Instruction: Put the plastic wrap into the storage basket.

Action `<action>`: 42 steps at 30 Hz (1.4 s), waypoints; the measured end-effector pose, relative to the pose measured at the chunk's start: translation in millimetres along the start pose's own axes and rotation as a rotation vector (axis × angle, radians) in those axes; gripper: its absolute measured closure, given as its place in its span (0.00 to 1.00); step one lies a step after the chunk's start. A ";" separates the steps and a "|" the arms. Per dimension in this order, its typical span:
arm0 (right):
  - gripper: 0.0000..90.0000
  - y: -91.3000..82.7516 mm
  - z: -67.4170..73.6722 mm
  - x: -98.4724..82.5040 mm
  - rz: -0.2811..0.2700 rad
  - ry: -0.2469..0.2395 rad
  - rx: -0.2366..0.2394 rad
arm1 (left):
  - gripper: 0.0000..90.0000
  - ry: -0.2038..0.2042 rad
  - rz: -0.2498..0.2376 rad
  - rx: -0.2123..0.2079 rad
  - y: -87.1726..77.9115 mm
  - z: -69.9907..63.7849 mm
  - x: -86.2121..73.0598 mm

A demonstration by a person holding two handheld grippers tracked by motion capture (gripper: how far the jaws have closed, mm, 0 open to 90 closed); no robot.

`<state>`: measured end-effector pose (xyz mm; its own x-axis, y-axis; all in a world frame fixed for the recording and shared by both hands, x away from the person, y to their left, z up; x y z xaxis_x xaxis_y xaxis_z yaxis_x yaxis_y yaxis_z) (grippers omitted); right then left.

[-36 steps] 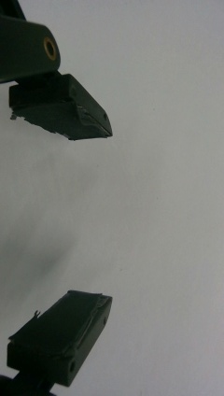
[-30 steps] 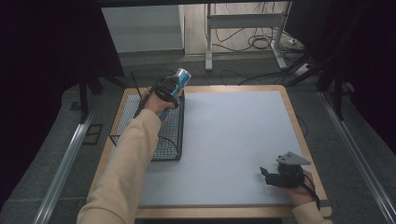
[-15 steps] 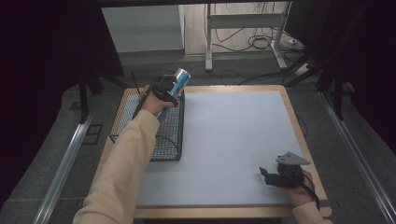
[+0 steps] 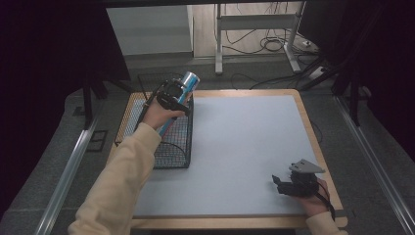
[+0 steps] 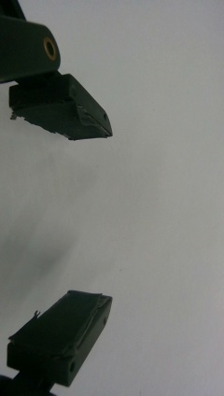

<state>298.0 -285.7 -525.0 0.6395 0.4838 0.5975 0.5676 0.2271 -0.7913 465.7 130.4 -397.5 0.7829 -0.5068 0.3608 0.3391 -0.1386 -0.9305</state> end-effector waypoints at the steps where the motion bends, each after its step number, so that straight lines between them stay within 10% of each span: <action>1: 0.18 -0.1 -0.1 0.1 -0.001 0.000 0.000 | 0.23 0.004 -0.014 -0.020 -3.2 -3.5 -1.9; 22: 0.18 -2.8 0.8 1.0 -0.010 0.000 -0.006 | 0.24 0.216 -0.173 -0.194 -35.0 -102.1 -46.5; 35: 0.18 -2.4 0.4 0.6 -0.006 -0.001 -0.004 | 0.25 0.295 -0.141 -0.256 7.0 -154.9 -79.1; 42: 0.18 -1.5 0.3 0.3 -0.006 -0.001 -0.005 | 0.24 0.290 -0.099 -0.277 37.0 -162.5 -98.2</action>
<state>297.2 -285.7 -523.6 0.6351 0.4836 0.6023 0.5745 0.2256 -0.7868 316.7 36.8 -477.6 0.5604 -0.6929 0.4537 0.2213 -0.4027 -0.8882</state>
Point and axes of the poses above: each handheld gripper's, and its own axes: y roughly forward along the jaws, x roughly out of its top, z roughly to its left, the point moved 1 cm from there along y, roughly forward along the jaws, and after that the axes turned 13 degrees about z, right-handed, at the moved point
